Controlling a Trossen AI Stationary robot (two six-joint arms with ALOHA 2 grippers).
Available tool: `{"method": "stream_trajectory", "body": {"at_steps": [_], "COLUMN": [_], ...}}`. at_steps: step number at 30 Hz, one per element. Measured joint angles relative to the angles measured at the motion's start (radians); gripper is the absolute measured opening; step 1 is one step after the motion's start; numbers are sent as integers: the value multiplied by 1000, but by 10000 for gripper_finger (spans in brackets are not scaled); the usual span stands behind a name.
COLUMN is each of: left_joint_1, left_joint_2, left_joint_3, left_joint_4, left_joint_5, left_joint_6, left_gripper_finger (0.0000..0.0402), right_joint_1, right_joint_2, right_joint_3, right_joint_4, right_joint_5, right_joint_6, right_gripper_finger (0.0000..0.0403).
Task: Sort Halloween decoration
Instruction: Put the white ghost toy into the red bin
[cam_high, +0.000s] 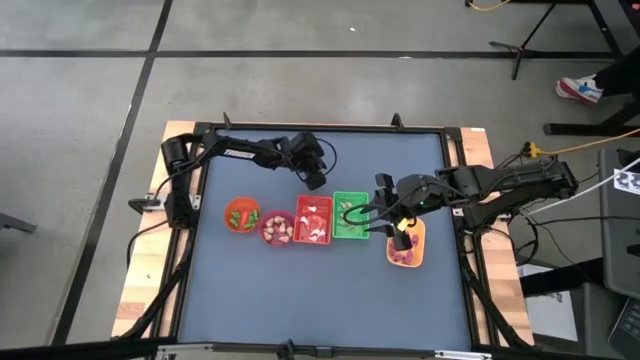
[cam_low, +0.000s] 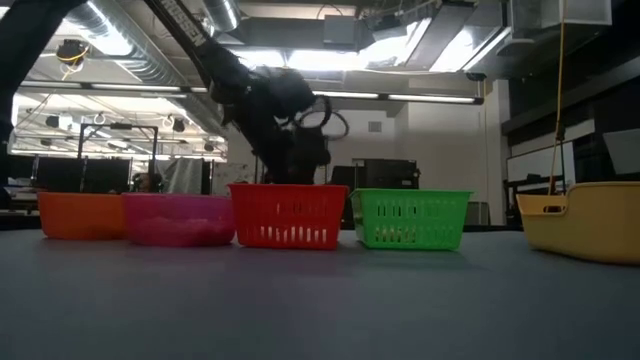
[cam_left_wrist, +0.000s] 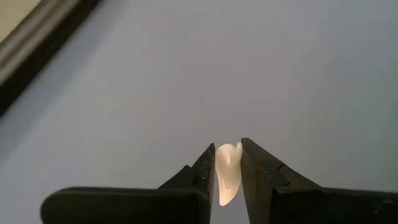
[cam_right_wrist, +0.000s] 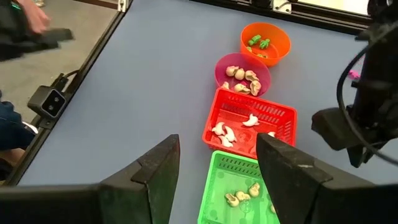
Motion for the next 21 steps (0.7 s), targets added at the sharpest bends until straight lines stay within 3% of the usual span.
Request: {"method": "stream_trajectory", "body": {"at_steps": [8,16,21], "left_joint_1": [-71,-218,-316], "left_joint_2": [-150,-219,-216], "left_joint_3": [1,3,3], "left_joint_4": [-40,-89,-181], "left_joint_5": [26,204,166], "left_joint_6": [-43,-169,-164], "left_gripper_finger": [42,43,43], "right_joint_1": [0,0,0], "right_joint_2": [0,0,0], "right_joint_3": [0,0,0], "right_joint_4": [-6,-9,-14], "right_joint_5": [0,0,0], "right_joint_6": [0,0,0], "right_gripper_finger": [211,211,211]}}
